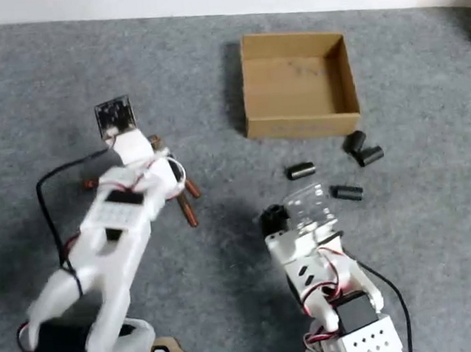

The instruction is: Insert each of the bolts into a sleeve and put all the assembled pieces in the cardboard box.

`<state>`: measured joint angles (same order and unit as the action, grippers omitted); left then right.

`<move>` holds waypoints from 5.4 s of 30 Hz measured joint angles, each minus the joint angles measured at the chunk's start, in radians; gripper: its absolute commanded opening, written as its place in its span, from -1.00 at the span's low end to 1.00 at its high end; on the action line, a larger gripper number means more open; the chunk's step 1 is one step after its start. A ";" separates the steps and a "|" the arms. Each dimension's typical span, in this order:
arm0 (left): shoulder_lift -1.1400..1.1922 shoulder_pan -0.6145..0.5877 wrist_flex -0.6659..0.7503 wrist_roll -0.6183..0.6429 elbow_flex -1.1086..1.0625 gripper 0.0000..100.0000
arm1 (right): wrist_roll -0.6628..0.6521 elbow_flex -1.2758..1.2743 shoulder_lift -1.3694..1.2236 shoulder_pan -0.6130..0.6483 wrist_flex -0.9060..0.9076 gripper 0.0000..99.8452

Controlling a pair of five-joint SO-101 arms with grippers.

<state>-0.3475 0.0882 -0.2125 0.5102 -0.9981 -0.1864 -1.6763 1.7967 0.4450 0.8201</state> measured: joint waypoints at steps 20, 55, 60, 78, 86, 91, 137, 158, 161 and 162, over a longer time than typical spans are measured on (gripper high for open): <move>-0.170 0.213 0.566 0.000 -0.287 -0.99 | 0.003 0.000 0.000 0.023 -0.094 -0.99; -0.962 0.387 0.120 0.123 -0.393 -0.99 | -0.083 0.000 0.000 0.114 -0.258 -0.99; -1.056 0.387 0.034 0.123 -0.411 -0.99 | -0.083 0.000 0.000 0.114 -0.238 -0.99; -1.066 0.397 -0.068 0.124 -0.440 -0.99 | -0.083 0.000 0.000 0.114 -0.238 -0.99; -1.066 0.404 -0.068 0.124 -0.459 -0.99 | -0.083 0.000 0.000 0.118 -0.238 -0.99; -1.069 0.442 -0.068 0.124 -0.482 -0.99 | -0.083 0.000 0.000 0.123 -0.238 -0.99; -1.071 0.420 -0.052 0.078 -0.532 -0.13 | -0.032 0.000 0.002 -0.032 -0.262 -0.99; -1.071 0.387 -0.052 0.078 -0.532 -0.13 | -0.020 0.000 0.002 -0.112 -0.160 -0.99; -1.071 0.387 -0.052 0.078 -0.532 -0.13 | -0.020 0.000 0.002 -0.153 -0.160 -0.99; -1.071 0.387 -0.052 0.078 -0.532 -0.13 | -0.020 0.000 0.002 -0.161 -0.160 -0.99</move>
<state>-1.4185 0.4749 -0.2647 0.5884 -1.5305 -0.2064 -1.6763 1.7983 0.2839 0.6605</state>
